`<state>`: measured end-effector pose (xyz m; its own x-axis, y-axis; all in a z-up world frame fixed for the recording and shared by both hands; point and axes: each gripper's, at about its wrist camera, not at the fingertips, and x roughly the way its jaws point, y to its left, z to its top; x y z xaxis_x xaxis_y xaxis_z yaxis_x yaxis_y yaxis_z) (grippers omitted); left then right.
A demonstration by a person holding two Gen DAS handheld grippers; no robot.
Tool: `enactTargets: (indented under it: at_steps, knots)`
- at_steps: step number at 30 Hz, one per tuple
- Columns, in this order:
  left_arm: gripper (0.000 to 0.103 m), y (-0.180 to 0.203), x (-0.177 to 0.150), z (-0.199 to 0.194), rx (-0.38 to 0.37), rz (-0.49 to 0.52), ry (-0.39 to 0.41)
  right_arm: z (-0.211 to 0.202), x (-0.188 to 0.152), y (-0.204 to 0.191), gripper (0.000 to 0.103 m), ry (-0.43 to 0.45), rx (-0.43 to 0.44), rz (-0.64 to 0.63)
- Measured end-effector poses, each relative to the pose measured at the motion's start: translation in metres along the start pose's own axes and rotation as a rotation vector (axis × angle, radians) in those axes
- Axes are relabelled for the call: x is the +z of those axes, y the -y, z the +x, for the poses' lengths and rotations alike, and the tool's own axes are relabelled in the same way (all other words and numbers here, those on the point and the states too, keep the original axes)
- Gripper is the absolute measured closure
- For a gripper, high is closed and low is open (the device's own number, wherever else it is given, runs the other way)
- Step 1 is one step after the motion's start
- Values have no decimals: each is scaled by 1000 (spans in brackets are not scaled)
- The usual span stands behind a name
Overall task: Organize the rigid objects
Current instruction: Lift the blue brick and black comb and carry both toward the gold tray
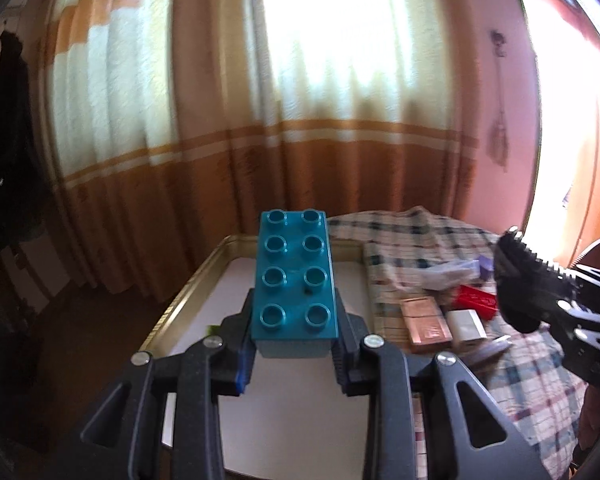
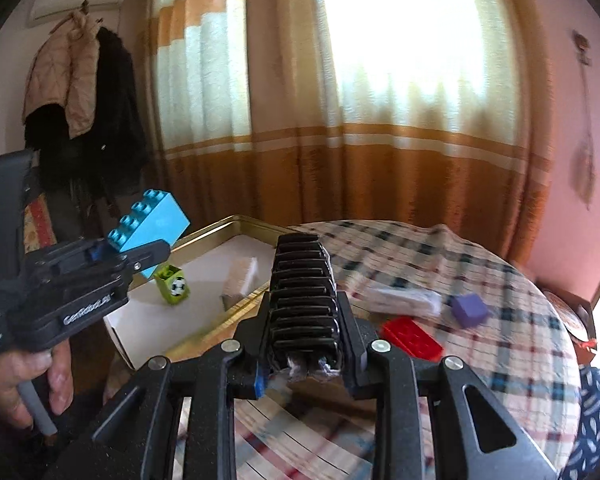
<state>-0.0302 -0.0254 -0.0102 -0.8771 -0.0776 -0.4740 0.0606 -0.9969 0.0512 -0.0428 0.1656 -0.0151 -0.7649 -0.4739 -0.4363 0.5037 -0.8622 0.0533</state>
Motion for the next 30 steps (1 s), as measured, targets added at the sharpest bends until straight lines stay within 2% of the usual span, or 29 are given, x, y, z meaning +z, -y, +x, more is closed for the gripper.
enactTargets:
  at_steps: [13, 22, 30]
  knots:
    - [73, -55, 13, 39, 37, -65, -138, 68, 28, -43, 73, -116, 113, 3]
    - [73, -60, 25, 72, 39, -19, -226, 101, 27, -68, 73, -203, 132, -20]
    - [73, -61, 26, 93, 44, 5, -288, 112, 22, -80, 73, -253, 154, -40]
